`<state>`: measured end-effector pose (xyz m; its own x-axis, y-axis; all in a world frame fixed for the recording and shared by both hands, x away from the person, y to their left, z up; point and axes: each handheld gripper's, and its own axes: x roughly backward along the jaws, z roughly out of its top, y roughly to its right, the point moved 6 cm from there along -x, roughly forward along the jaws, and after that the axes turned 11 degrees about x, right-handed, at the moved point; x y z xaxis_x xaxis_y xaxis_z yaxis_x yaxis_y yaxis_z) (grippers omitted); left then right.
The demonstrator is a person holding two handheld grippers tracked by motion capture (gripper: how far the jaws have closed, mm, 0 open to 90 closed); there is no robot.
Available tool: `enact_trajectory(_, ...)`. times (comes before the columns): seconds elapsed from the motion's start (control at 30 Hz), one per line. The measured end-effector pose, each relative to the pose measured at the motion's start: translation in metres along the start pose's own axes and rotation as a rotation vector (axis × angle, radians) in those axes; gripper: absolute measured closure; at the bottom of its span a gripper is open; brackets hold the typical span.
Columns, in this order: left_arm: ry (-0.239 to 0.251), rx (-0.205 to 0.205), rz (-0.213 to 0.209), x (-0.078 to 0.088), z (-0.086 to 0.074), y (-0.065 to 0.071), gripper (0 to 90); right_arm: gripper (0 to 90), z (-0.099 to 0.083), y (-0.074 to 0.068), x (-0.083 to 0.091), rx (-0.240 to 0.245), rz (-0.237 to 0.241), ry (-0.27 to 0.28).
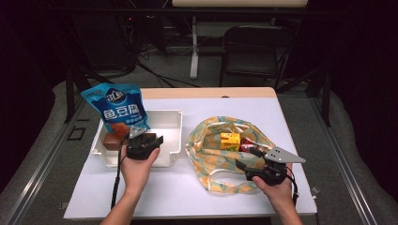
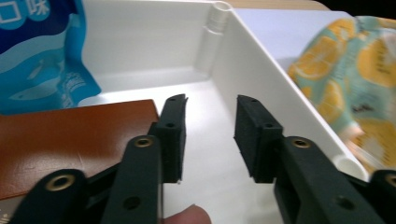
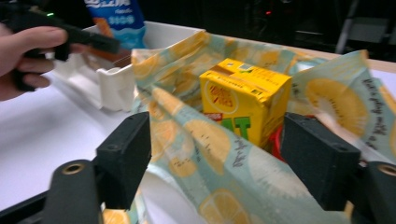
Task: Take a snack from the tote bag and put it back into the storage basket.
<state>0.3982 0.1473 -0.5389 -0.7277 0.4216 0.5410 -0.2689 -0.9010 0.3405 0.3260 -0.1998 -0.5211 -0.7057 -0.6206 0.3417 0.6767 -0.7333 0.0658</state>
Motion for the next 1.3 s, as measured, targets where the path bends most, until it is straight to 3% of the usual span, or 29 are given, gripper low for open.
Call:
enact_trajectory(0.13, 0.029, -0.021, -0.014, 0.012, -0.001, 0.0, 51.8, 31.2, 0.005, 0.0, -0.005, -0.046, -0.083, -0.005)
enact_trajectory(0.2, 0.042, -0.023, -0.051, 0.018, -0.001, 0.002, 47.6, 31.3, 0.007, 0.001, -0.01, -0.072, -0.114, -0.007)
enact_trajectory(0.3, 0.035, -0.049, -0.092, 0.023, -0.005, 0.007, 43.0, 30.2, 0.007, 0.001, -0.017, -0.089, -0.145, -0.023)
enact_trajectory(0.5, 0.049, -0.083, -0.123, 0.03, -0.017, 0.009, 35.4, 25.5, 0.01, 0.004, -0.027, -0.131, -0.199, -0.048)
enact_trajectory(0.57, 0.028, -0.092, -0.149, 0.031, -0.021, 0.01, 34.7, 22.5, 0.01, 0.004, -0.03, -0.145, -0.203, -0.062)
enact_trajectory(0.7, 0.037, -0.113, -0.16, 0.036, -0.024, 0.013, 32.2, 19.6, 0.012, 0.001, -0.038, -0.162, -0.235, -0.082)
enact_trajectory(0.87, 0.044, -0.097, -0.155, 0.041, -0.023, 0.01, 31.6, 18.5, 0.015, -0.002, -0.048, -0.191, -0.289, -0.101)
enact_trajectory(1.0, 0.038, -0.102, -0.157, 0.041, -0.025, 0.012, 31.3, 18.2, 0.016, -0.005, -0.055, -0.175, -0.323, -0.125)
enact_trajectory(1.3, 0.033, -0.123, -0.161, 0.041, -0.026, 0.016, 30.3, 17.5, 0.014, -0.013, -0.073, -0.188, -0.386, -0.154)
